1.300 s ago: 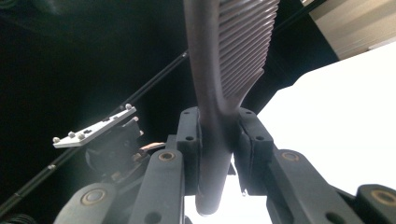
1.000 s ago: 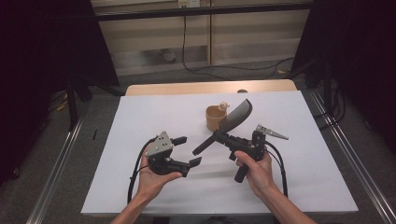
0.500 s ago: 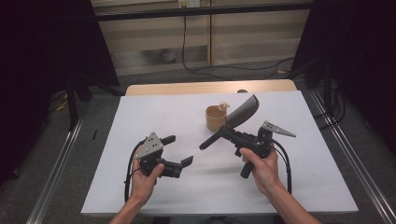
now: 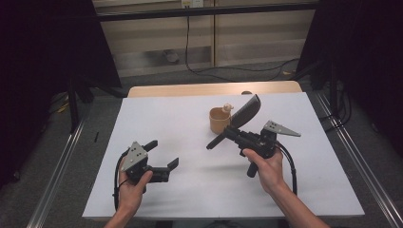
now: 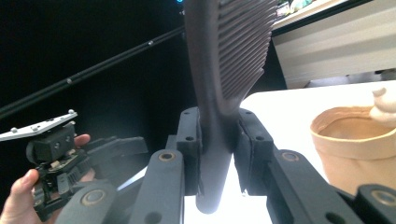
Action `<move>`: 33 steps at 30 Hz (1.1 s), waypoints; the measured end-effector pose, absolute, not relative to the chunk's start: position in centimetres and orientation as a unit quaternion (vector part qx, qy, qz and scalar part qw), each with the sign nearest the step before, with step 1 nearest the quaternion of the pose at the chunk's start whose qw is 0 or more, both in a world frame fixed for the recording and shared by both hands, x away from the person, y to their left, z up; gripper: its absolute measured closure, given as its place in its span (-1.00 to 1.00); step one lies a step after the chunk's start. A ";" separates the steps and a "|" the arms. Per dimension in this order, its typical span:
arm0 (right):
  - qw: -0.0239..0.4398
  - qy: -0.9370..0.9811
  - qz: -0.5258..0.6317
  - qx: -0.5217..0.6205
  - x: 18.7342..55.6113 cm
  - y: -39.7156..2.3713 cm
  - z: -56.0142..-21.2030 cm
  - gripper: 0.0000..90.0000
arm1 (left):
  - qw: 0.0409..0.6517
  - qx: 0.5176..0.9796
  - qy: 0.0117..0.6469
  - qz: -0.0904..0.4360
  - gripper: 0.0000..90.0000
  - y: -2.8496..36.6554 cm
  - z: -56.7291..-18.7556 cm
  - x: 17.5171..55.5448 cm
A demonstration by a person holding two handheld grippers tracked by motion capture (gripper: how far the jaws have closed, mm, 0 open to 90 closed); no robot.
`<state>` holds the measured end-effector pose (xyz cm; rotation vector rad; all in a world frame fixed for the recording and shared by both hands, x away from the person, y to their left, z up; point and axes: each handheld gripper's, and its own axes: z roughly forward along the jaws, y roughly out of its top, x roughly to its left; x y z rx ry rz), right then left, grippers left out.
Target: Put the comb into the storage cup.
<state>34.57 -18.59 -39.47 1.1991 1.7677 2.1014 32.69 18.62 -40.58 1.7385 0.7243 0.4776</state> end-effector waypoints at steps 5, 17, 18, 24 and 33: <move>0.093 0.598 0.693 0.393 35.1 -18.6 -38.8 0.63 | 0.579 0.713 0.336 0.208 -0.96 20.0 -41.3 32.1; 0.114 0.611 0.684 0.383 36.1 -18.4 -37.5 0.63 | 0.580 0.701 0.351 0.224 -0.96 21.1 -41.9 31.8; 0.115 0.608 0.685 0.384 36.2 -18.4 -37.4 0.63 | 0.582 0.698 0.353 0.222 -0.96 21.2 -42.0 31.7; 0.128 0.609 0.684 0.381 36.8 -18.5 -36.5 0.63 | 0.597 0.678 0.365 0.225 -0.96 22.4 -41.5 31.2; 0.142 0.609 0.681 0.381 37.6 -18.6 -35.8 0.63 | 0.589 0.670 0.379 0.246 -0.95 23.4 -42.0 30.3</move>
